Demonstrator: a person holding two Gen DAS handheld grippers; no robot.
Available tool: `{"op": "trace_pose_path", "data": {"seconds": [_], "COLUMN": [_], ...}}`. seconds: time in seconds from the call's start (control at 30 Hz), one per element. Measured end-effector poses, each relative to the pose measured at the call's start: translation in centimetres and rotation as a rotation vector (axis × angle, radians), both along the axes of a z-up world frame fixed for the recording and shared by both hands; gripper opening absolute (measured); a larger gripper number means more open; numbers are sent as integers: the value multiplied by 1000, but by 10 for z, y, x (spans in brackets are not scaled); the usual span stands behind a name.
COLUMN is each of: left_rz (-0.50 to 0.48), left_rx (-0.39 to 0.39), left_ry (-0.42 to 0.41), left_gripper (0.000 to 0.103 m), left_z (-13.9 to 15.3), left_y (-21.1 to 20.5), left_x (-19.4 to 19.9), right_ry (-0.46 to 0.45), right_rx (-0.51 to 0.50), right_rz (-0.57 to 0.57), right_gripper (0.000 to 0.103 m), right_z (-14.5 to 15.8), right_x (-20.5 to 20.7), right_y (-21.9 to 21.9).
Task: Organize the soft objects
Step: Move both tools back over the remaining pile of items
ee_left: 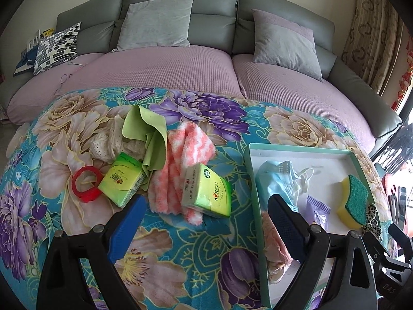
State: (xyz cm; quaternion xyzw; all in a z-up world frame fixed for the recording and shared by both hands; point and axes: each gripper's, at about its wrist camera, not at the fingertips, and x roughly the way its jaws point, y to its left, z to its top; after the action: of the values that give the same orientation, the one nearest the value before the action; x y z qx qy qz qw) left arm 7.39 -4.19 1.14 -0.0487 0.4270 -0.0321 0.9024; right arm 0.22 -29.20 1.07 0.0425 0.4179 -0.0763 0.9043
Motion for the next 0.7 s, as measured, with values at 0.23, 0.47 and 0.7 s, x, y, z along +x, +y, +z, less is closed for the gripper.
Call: {"op": "trace_pose_path", "data": {"seconds": [0.23,0.47,0.7], "left_rz": [32,73,165], "left_rx": [-29,-39,-48], "left_ry": [-2,-17,-32], "left_gripper": [96,96,96], "left_z": [2,7,12], "left_y": [23,51,97], "left_x": [0,-3,-7], "right_ry": [-4,3,7], "right_rx": [-105,-154,-170], "right_rz": [-11,5,80], "right_gripper": [103,103,103], "right_z": [5,9,13], "right_x": [2,4,12], "right_y": [23,50,87]}}
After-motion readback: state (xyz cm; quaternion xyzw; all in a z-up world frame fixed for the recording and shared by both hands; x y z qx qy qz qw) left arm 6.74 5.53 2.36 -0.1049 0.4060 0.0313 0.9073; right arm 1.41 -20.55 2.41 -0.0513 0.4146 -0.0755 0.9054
